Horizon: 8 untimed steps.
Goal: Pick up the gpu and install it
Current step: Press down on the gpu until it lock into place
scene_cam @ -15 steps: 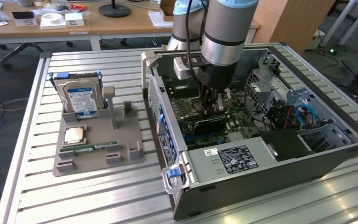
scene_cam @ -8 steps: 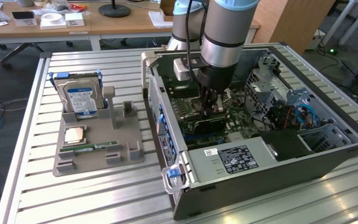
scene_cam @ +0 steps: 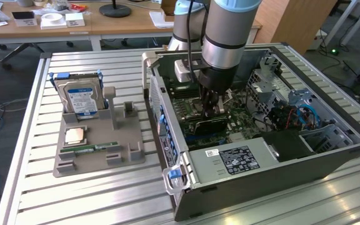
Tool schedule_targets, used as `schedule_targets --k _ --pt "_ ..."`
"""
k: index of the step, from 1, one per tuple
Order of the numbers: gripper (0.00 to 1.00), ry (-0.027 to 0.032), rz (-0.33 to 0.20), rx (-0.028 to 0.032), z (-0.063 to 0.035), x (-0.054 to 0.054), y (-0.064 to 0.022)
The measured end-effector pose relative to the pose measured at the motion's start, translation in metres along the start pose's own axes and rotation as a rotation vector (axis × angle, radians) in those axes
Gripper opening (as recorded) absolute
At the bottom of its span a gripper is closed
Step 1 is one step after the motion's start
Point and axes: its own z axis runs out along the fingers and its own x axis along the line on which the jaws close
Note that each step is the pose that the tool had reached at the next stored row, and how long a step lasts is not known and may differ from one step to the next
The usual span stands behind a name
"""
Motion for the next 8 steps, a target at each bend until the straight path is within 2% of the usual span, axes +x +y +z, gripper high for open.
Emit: schedule_targets --k 8 --pt "0.11 0.0001 0.0 0.0 0.0017 -0.0015 0.0001"
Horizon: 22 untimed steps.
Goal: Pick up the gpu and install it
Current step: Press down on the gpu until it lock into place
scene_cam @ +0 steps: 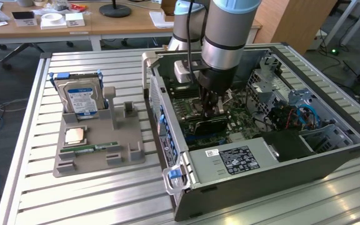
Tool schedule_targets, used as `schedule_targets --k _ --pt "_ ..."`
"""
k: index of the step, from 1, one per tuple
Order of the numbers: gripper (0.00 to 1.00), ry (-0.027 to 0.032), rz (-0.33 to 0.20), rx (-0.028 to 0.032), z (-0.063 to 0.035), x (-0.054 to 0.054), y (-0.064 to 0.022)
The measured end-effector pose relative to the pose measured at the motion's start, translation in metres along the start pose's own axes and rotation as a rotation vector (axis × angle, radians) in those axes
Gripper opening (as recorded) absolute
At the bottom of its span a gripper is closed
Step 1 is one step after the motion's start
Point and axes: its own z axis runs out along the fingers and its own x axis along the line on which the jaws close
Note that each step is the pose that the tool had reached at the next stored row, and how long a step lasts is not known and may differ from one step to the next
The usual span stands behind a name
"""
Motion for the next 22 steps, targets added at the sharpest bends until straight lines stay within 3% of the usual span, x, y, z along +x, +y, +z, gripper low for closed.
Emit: schedule_targets --k 22 --pt "0.11 0.0001 0.0 -0.0001 0.0049 -0.0007 0.0002"
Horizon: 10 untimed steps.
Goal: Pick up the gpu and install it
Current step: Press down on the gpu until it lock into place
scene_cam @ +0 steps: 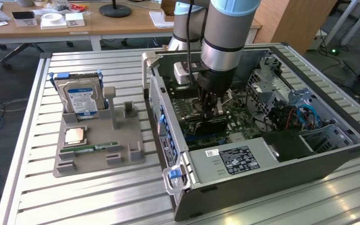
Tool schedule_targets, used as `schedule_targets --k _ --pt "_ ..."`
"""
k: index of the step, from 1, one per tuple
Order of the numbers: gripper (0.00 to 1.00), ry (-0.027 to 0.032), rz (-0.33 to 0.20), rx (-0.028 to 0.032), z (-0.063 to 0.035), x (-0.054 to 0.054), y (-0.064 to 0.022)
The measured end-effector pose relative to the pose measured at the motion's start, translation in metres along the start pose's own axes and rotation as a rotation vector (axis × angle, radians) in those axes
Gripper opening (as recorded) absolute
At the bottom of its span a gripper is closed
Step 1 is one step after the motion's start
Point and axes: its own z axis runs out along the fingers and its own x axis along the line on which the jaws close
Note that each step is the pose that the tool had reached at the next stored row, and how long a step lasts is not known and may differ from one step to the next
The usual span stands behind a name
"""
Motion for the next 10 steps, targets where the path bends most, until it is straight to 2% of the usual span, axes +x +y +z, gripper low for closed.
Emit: schedule_targets --k 10 --pt "0.11 0.0 0.0 0.0 0.0007 0.0 0.0001"
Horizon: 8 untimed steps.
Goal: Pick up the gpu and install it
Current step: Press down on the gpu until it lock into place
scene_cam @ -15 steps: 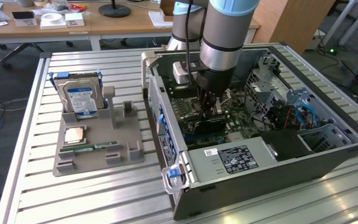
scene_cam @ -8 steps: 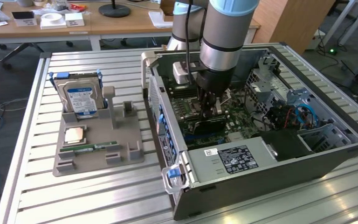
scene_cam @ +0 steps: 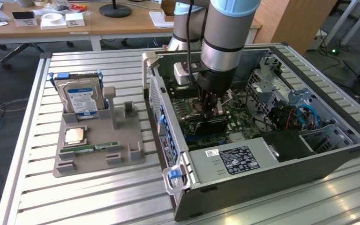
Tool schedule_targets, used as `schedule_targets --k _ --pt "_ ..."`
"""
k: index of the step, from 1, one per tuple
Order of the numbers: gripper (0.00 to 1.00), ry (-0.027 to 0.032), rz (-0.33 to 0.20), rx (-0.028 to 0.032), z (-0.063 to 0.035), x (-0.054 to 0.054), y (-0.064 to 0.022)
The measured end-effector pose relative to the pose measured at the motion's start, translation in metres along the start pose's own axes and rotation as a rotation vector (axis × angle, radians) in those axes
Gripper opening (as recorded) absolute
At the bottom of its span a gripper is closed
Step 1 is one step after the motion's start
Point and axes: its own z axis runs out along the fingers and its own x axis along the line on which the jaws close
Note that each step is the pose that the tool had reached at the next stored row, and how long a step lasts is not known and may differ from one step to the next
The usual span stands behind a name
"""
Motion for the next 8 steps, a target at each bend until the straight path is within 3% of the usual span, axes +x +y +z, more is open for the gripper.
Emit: schedule_targets --k 8 --pt "0.11 0.0001 0.0 0.0001 0.001 0.0 0.0006"
